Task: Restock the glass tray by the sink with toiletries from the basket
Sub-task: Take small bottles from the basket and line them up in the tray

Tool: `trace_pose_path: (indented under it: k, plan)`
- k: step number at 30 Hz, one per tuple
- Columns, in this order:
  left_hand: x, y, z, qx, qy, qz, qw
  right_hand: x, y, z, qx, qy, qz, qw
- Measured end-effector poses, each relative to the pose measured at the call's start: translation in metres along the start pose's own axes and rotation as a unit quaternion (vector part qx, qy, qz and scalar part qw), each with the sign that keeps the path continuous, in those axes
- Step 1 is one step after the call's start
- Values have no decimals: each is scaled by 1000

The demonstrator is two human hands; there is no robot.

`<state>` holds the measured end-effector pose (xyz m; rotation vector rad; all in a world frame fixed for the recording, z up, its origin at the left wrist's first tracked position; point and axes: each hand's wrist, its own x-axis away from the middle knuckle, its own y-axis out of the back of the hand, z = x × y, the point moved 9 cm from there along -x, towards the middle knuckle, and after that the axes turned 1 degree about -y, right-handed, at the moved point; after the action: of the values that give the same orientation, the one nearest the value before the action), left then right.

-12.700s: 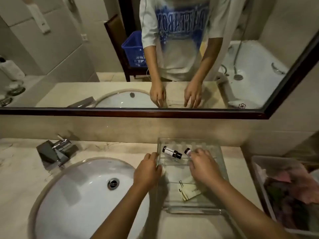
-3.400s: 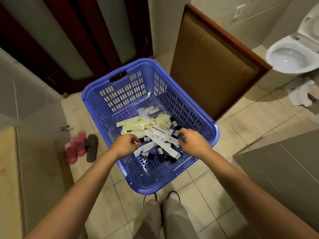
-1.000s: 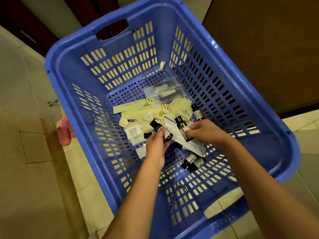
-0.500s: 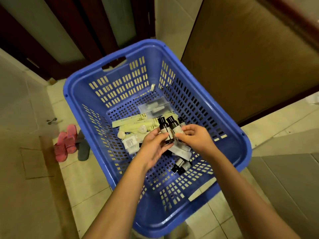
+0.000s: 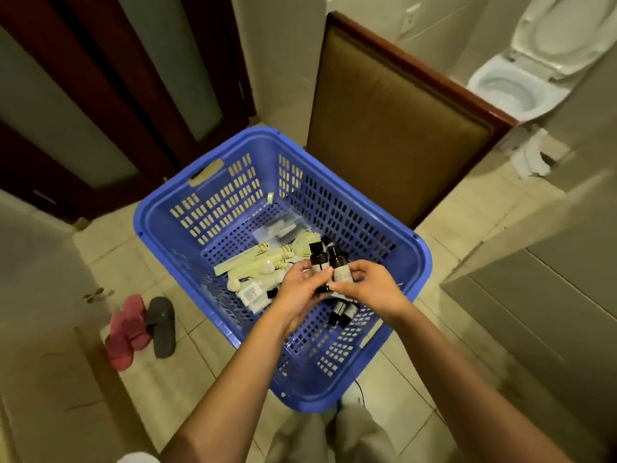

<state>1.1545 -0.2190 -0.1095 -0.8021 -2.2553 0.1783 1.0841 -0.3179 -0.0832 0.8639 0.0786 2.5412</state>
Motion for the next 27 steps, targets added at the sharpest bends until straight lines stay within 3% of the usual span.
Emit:
trace_pose_path:
  k: [6,12,21,27]
  plan:
    - [23,-37,5,-87,26,78,993,56,44,-15,-125,-22,-92,988]
    - [60,-127,15,-154,43,182,970,136,124,-40,-185,-19,-228,956]
    - [146,-276,113,-295,93,313,898,321,226,-143,-233,-23,-430,872]
    - [247,-364,237,-409,70,377,828,496,242,-267,-259,-74,-566,779]
